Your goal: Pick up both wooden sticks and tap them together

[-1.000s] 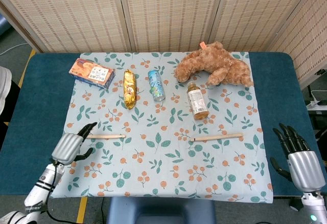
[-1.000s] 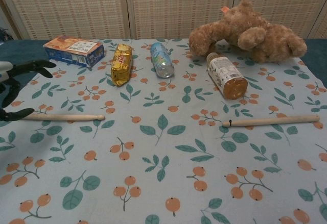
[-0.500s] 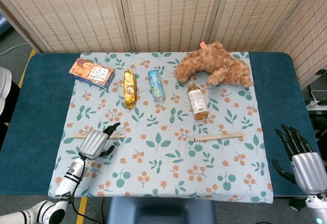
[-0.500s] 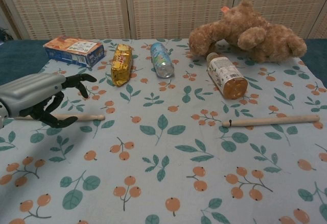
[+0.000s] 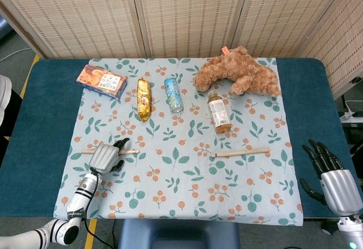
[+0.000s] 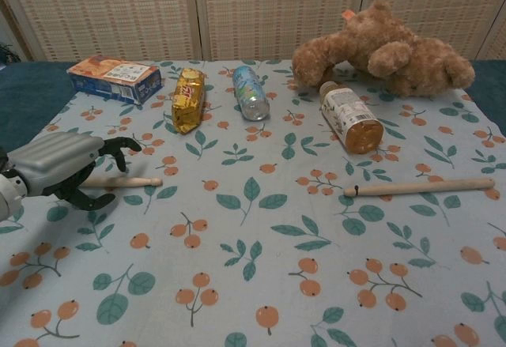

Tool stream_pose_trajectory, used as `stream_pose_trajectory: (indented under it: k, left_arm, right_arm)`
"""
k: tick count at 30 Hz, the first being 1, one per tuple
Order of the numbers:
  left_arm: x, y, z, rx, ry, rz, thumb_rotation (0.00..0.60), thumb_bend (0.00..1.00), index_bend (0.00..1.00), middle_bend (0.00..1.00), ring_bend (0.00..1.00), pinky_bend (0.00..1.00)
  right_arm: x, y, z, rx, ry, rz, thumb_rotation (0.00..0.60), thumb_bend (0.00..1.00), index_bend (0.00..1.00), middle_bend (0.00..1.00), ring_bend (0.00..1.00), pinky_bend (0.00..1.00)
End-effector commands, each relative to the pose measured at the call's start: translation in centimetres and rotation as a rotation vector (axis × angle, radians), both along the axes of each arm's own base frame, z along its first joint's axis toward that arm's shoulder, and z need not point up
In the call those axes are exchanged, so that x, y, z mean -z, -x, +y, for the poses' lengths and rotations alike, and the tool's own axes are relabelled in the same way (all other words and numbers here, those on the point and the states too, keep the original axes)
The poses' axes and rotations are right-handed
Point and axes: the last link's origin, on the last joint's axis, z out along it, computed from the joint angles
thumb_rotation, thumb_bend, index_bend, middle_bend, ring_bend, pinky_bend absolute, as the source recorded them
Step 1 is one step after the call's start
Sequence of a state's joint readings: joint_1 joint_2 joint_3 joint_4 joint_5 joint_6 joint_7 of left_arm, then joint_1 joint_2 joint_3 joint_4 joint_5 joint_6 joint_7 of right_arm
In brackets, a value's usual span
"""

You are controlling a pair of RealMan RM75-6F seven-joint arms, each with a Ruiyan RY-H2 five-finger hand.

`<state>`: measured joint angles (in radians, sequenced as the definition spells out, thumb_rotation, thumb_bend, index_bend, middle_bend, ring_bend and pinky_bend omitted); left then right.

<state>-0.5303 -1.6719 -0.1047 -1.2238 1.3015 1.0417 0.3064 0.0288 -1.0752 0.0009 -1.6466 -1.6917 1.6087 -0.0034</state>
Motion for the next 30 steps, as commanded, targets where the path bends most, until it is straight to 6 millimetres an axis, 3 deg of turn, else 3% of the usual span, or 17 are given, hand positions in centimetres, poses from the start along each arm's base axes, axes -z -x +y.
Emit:
stream_pose_trajectory:
  k: [1, 6, 23, 30]
  left_arm:
    - [0.1, 0.1, -0.1, -0.001, -0.005, -0.001, 0.6, 0.36, 0.2, 0.35, 0.78, 1.0]
    - [0.6, 1.1, -0.2, -0.014, -0.035, 0.017, 0.6, 0.36, 0.33, 0.47, 0.81, 1.0]
    - [1.0, 2.3, 0.1, -0.019, -0.135, 0.026, 0.6, 0.38, 0.61, 0.75, 0.88, 1.0]
    - [-0.1, 1.6, 0.2, 0.023, -0.17, 0.001, 0.6, 0.38, 0.63, 0.79, 0.88, 1.0]
  right_arm:
    - [0.0, 0.0, 0.0, 0.0, -0.001, 0.0, 0.6, 0.25, 0.09, 0.0, 0.0, 0.21]
    - [0.2, 0.0, 0.0, 0.004, -0.012, 0.004, 0.6, 0.25, 0.09, 0.0, 0.0, 0.21]
    - [0.4, 0.1, -0.2, 0.015, -0.036, 0.007, 0.6, 0.25, 0.09, 0.0, 0.0, 0.21]
    - [0.4, 0.2, -0.3, 0.029, -0.04, 0.008, 0.6, 0.25, 0.09, 0.0, 0.0, 0.21]
